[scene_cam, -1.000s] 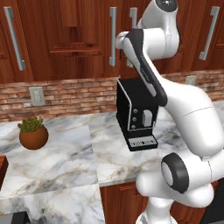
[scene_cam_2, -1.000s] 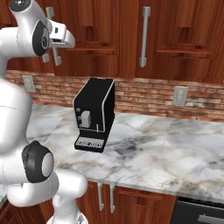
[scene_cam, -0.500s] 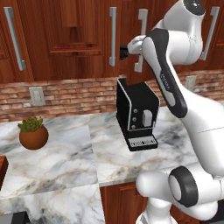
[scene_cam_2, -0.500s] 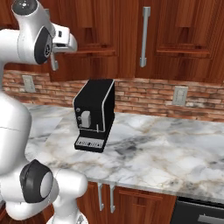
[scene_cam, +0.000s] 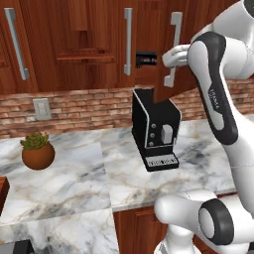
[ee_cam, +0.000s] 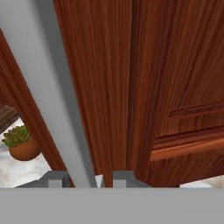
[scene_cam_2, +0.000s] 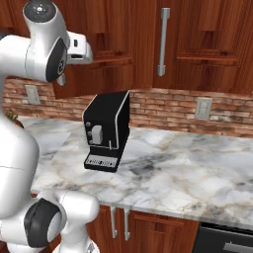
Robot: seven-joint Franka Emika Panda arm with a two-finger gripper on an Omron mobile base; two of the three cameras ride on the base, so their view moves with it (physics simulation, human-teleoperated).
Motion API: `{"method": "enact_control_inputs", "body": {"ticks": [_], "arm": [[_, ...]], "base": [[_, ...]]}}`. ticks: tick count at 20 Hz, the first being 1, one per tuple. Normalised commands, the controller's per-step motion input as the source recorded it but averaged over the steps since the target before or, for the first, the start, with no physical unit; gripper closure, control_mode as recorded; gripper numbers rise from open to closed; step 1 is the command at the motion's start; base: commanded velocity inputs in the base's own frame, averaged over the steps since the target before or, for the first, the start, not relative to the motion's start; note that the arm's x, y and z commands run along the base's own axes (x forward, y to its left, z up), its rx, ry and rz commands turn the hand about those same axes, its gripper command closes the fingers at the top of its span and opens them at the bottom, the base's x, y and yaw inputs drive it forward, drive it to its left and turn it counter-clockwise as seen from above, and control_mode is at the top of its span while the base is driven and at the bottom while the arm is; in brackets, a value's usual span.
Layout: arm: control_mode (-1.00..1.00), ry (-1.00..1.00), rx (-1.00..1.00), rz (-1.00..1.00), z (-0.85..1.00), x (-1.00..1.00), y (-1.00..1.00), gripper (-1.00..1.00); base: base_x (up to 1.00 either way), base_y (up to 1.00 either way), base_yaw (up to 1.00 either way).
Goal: Pick the spray and dish brush from the cabinet and place them on the counter.
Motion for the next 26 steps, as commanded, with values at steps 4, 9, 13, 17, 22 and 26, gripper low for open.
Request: {"method": "enact_control_inputs", "body": {"ticks": [4,9,13,17,22,26], "arm": [[-1.0,0.0,0.0,0.11,-0.14,-0.41,-0.68,1.0],[-1.0,0.0,0.0,0.12,-0.14,-0.39,-0.72,1.0],[-1.0,0.0,0.0,0.12,-0.15,-0.34,-0.7,1.0],[-1.0,0.0,0.0,0.13,-0.16,-0.24,-0.59,1.0],[-1.0,0.0,0.0,0.14,-0.19,-0.11,-0.4,1.0],[-1.0,0.0,0.0,0.13,-0.22,-0.08,-0.3,-1.0]], "base": [[0.0,0.0,0.0],[0.0,0.0,0.0],[0.0,0.0,0.0],[0.0,0.0,0.0],[0.0,0.0,0.0],[0.0,0.0,0.0]]}}
